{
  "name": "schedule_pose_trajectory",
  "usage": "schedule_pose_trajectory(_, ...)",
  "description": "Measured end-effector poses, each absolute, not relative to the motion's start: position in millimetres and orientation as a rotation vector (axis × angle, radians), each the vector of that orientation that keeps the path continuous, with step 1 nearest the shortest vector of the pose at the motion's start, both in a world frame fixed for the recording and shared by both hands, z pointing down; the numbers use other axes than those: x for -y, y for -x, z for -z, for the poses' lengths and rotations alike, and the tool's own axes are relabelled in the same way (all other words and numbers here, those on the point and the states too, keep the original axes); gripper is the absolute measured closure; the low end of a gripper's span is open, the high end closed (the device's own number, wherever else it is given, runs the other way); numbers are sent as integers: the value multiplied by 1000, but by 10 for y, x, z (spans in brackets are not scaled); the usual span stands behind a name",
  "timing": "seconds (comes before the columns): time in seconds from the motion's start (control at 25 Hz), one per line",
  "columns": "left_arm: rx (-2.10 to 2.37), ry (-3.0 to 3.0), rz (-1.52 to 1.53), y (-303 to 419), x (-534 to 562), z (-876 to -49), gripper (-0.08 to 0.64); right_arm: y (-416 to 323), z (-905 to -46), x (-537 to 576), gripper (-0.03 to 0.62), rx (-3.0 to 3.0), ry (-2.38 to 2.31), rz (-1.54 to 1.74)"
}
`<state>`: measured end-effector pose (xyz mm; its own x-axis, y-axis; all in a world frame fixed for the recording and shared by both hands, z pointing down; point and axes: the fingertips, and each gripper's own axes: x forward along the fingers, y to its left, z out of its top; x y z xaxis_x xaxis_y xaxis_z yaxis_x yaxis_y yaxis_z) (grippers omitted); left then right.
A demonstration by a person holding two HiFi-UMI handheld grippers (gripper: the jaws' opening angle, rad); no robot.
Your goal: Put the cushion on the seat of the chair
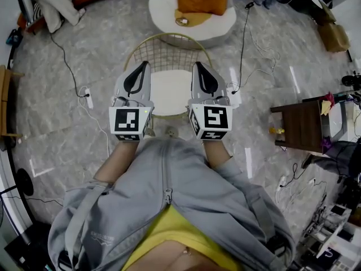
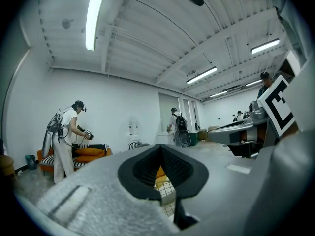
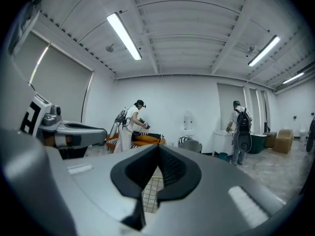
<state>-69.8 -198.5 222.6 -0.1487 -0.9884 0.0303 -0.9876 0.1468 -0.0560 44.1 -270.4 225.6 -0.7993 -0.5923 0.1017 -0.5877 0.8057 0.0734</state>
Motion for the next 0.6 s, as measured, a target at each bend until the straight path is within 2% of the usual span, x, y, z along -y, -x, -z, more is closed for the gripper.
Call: schedule_pose_trajectory(0.6, -2403, 2007, 91, 661, 2062, -2312, 554, -541, -2396, 2874, 594, 2875, -926, 66)
